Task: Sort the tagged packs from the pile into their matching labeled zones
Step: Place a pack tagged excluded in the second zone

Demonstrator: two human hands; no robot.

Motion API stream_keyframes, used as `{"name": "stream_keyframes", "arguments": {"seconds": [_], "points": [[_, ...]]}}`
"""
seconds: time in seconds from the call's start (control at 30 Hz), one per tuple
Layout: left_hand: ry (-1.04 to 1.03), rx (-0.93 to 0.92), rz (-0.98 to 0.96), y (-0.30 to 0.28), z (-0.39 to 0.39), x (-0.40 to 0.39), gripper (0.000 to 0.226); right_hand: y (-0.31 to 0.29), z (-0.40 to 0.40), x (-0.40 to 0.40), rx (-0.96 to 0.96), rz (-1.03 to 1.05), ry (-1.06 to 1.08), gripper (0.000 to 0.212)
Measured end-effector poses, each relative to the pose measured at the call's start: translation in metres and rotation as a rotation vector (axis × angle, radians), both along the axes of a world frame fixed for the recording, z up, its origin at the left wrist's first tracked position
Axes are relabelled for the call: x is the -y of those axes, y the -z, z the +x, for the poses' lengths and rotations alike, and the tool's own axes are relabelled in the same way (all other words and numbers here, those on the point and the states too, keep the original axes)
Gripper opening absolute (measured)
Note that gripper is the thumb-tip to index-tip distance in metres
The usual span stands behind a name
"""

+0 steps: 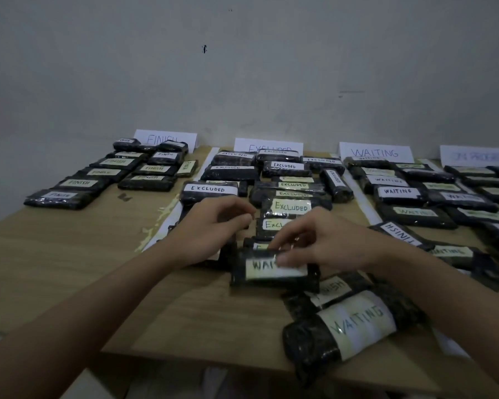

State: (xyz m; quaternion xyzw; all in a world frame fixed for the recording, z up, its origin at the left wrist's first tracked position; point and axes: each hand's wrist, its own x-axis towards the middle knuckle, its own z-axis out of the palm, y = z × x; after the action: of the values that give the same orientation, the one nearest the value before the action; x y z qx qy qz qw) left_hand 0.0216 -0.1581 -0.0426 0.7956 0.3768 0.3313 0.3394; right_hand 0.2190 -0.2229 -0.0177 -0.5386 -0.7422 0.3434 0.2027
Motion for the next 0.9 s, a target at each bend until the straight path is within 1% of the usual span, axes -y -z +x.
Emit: {"name": "stream_keyframes", "arguments": {"seconds": [0.03, 0.1, 0.17, 0.23, 0.33, 0.47, 0.6, 0.67, 0.73, 0.83, 0.9], "points": [[-0.025, 0.072, -0.052, -0.001, 0.000, 0.001, 0.015, -0.002, 0.005, 0.000, -0.123, -0.011, 0.121, 0.014], [-0.071, 0.206, -0.165, -0.003, 0.002, 0.003, 0.019, -0.002, 0.015, -0.002, -0.427, -0.112, 0.357, 0.014], [-0.077, 0.281, -0.259, -0.003, 0.006, 0.005, 0.018, -0.001, 0.022, -0.003, -0.645, -0.184, 0.503, 0.018], [-0.053, 0.280, -0.296, -0.002, 0.014, 0.009, 0.014, 0.000, 0.025, -0.001, -0.777, -0.196, 0.589, 0.018], [-0.003, 0.226, -0.293, -0.001, 0.032, 0.015, 0.015, 0.002, 0.027, 0.006, -0.862, -0.168, 0.640, 0.015], [0.021, 0.308, -0.305, -0.009, 0.060, 0.019, 0.016, 0.008, 0.028, 0.018, -0.764, -0.064, 0.642, 0.019], [0.049, 0.344, -0.300, -0.019, 0.084, 0.021, 0.012, 0.010, 0.037, 0.029, -0.644, 0.080, 0.662, 0.011], [0.077, 0.358, -0.308, -0.023, 0.095, 0.023, 0.010, 0.011, 0.044, 0.035, -0.572, 0.160, 0.679, 0.011], [0.096, 0.367, -0.330, -0.024, 0.106, 0.025, 0.010, 0.012, 0.052, 0.040, -0.427, 0.299, 0.687, 0.018], [0.106, 0.375, -0.342, -0.026, 0.125, 0.031, 0.011, 0.014, 0.062, 0.047, -0.176, 0.501, 0.681, 0.038], [0.115, 0.418, -0.356, -0.028, 0.140, 0.035, 0.011, 0.014, 0.071, 0.051, -0.081, 0.581, 0.698, 0.048]]}}
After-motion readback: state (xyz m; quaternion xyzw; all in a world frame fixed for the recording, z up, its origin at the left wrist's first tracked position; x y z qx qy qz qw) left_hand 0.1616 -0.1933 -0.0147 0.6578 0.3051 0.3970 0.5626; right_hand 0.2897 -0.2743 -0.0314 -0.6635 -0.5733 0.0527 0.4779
